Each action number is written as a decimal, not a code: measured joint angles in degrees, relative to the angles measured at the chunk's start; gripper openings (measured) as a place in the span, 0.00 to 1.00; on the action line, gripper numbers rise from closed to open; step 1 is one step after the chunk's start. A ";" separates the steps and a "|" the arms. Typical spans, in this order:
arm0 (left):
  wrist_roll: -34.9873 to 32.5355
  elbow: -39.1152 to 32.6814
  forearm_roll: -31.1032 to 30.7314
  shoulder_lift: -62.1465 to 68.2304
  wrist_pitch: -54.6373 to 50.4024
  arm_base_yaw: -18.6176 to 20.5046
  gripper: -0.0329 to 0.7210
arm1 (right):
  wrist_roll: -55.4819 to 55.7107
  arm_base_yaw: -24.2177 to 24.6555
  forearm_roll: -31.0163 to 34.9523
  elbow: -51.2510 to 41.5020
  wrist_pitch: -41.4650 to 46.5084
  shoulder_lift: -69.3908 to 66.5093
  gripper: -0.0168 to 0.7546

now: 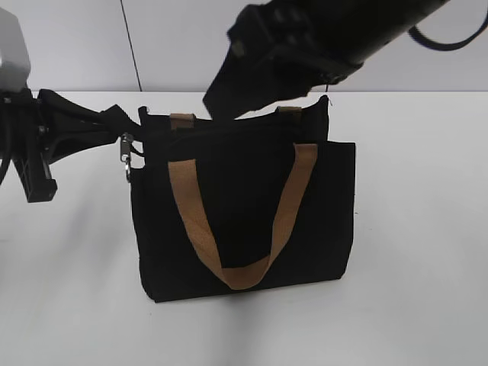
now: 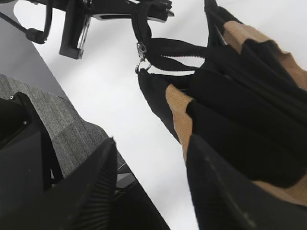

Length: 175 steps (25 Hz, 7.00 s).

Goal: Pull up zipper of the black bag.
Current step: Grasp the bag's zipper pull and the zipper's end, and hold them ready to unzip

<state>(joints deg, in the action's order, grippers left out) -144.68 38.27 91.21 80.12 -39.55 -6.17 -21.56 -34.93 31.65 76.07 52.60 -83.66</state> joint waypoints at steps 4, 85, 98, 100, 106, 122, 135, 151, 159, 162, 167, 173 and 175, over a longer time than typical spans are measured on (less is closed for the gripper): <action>0.06 0.00 -0.11 -0.34 0.07 0.00 0.07 | 0.14 -3.48 -0.05 0.00 -3.22 -3.43 0.50; 63.25 7.51 -28.63 -16.05 -4.46 0.00 0.07 | 13.08 -14.41 -19.75 0.00 -24.33 -14.66 0.44; 63.29 7.51 -28.68 -16.05 -4.46 0.00 0.06 | 13.08 -14.41 -19.61 0.00 -27.40 -15.15 0.35; 63.29 7.51 -28.68 -16.05 -4.46 0.00 0.06 | 13.08 -14.41 -19.61 0.00 -27.40 -15.26 0.35; 63.29 7.51 -28.75 -16.05 -4.52 0.00 0.06 | 13.08 -14.41 -19.66 0.01 -27.35 -16.46 0.35; 63.29 7.51 -29.86 -16.05 -4.57 0.00 0.06 | 13.08 -14.41 -19.73 0.05 -25.91 -16.58 0.02; 63.41 7.57 -43.99 -16.05 -4.88 0.00 0.06 | 13.08 -10.50 -18.72 0.05 -18.31 -12.48 0.02; 71.77 7.57 -59.10 -16.05 -7.19 -0.43 0.06 | 14.36 -6.29 -16.08 0.05 -15.69 -11.21 0.02; 73.21 7.61 -59.68 -16.05 -7.44 -0.50 0.06 | 14.36 -3.90 -16.07 0.05 -13.69 -11.21 0.02; 73.36 7.61 -59.90 -16.05 -7.47 -0.50 0.06 | 14.36 -2.19 -16.59 0.05 -11.76 -11.15 0.02; 73.42 7.61 -61.02 -16.05 -7.52 -0.50 0.06 | 14.18 1.06 -18.79 0.05 -8.51 -10.98 0.02; 73.53 7.61 -61.52 -15.31 -7.52 -0.50 0.06 | 12.96 4.56 -20.37 0.05 -5.73 -10.43 0.02; 73.53 7.61 -61.59 -14.87 -7.52 -0.50 0.06 | 12.70 5.73 -21.43 0.05 -4.83 -9.98 0.02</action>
<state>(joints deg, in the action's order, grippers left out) -71.15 45.88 29.62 65.25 -47.07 -6.68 -8.86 -29.20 10.22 76.12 47.77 -93.64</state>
